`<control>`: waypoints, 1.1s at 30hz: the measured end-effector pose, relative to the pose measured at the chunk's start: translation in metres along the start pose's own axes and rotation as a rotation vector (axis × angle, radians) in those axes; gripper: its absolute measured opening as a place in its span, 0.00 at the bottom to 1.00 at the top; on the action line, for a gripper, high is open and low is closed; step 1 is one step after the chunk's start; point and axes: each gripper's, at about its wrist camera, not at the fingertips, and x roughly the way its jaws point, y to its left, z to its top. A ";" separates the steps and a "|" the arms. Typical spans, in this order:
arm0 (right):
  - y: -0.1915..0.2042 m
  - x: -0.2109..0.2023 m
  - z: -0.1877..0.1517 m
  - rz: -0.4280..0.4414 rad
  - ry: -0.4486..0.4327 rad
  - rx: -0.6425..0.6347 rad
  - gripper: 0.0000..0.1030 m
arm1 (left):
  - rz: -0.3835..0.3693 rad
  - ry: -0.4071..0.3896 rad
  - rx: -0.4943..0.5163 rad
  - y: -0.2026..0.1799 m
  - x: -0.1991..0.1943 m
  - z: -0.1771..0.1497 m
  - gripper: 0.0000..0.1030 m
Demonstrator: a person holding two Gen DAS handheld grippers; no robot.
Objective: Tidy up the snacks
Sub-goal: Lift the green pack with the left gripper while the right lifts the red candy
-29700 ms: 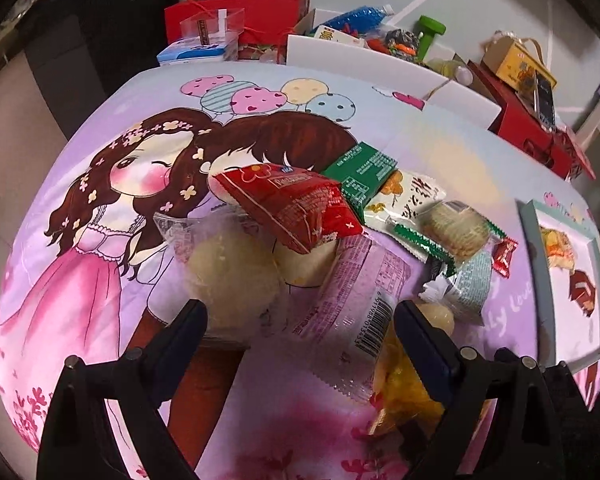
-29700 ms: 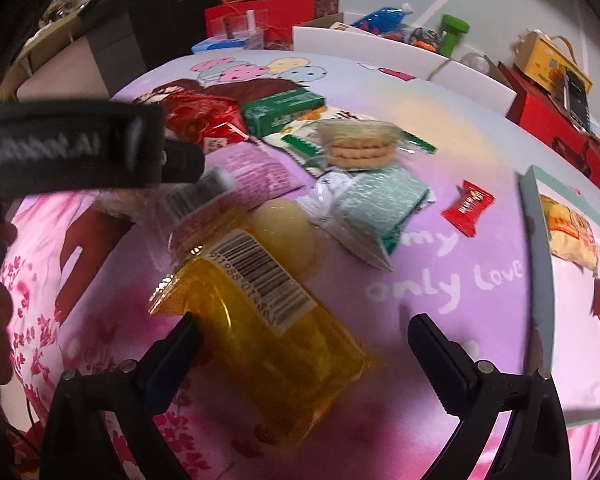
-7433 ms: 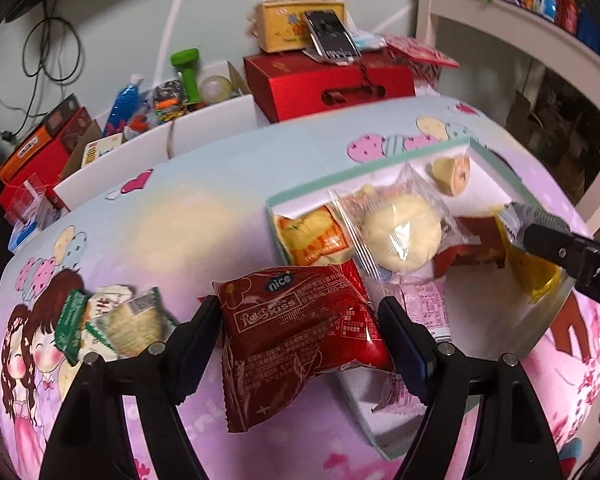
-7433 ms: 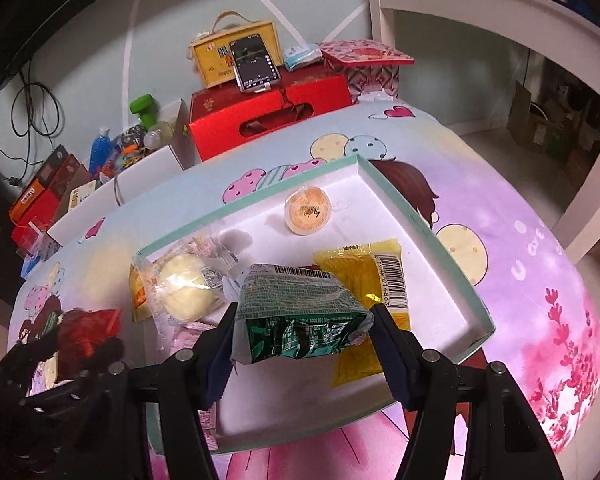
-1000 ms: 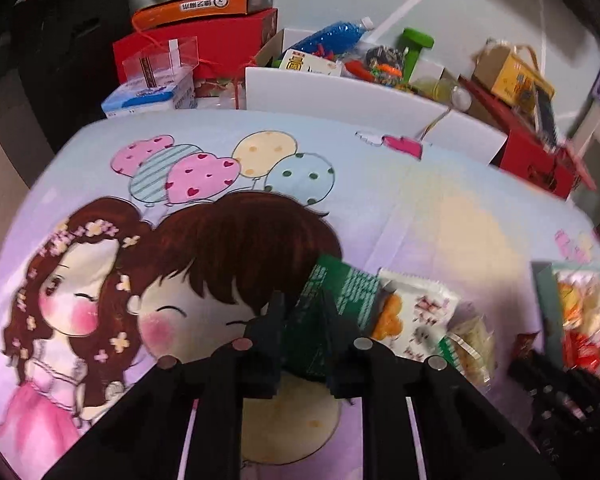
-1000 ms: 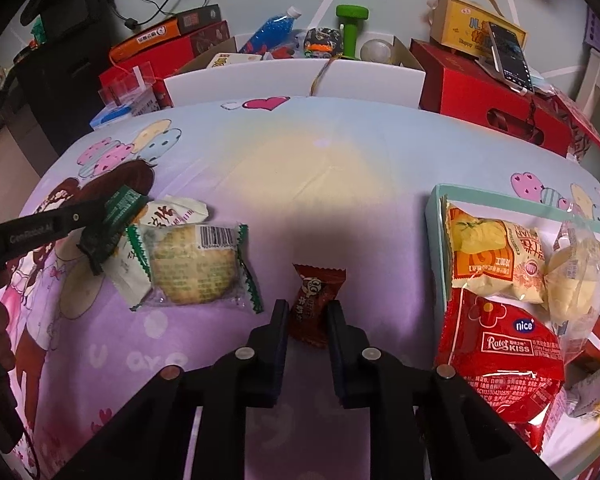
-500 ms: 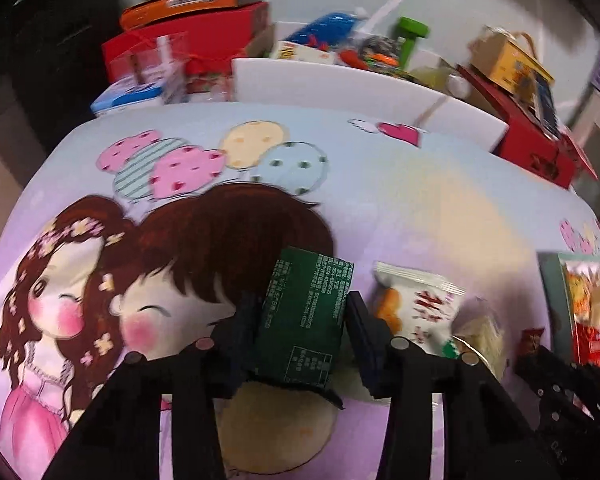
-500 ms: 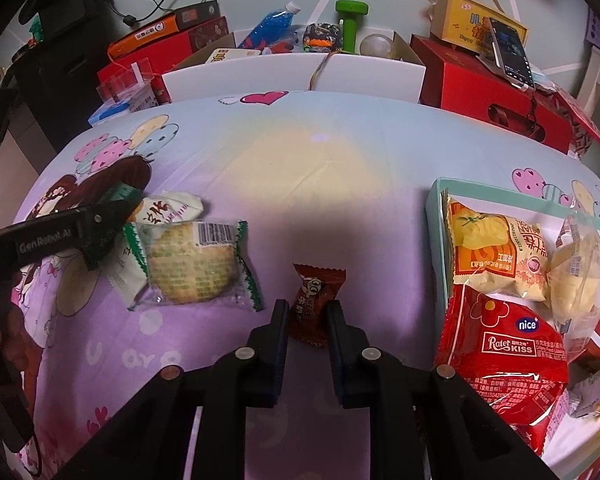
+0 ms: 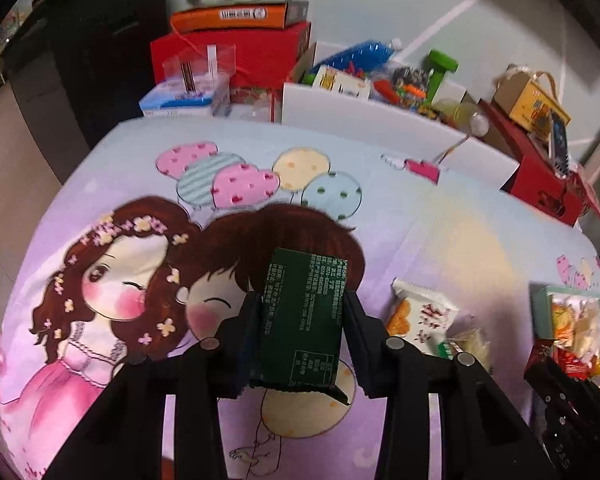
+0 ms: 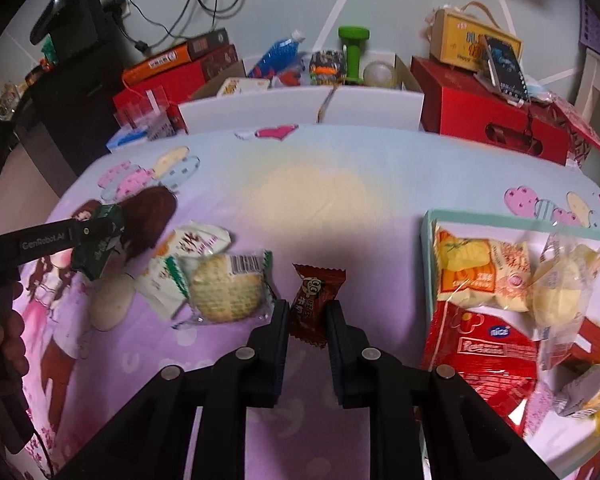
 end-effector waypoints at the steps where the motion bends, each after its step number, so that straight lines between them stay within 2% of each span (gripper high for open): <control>1: 0.000 -0.005 0.001 0.001 -0.013 0.001 0.19 | -0.003 -0.010 0.003 -0.001 -0.006 0.001 0.41; 11: -0.006 -0.041 0.003 -0.010 -0.064 0.025 0.19 | -0.035 -0.095 0.071 -0.029 -0.058 -0.009 0.41; 23: -0.033 -0.065 -0.006 -0.029 -0.070 0.085 0.20 | -0.063 -0.133 0.145 -0.070 -0.081 -0.019 0.41; 33: -0.113 -0.098 -0.008 -0.167 -0.125 0.249 0.20 | -0.216 -0.168 0.331 -0.160 -0.101 -0.040 0.41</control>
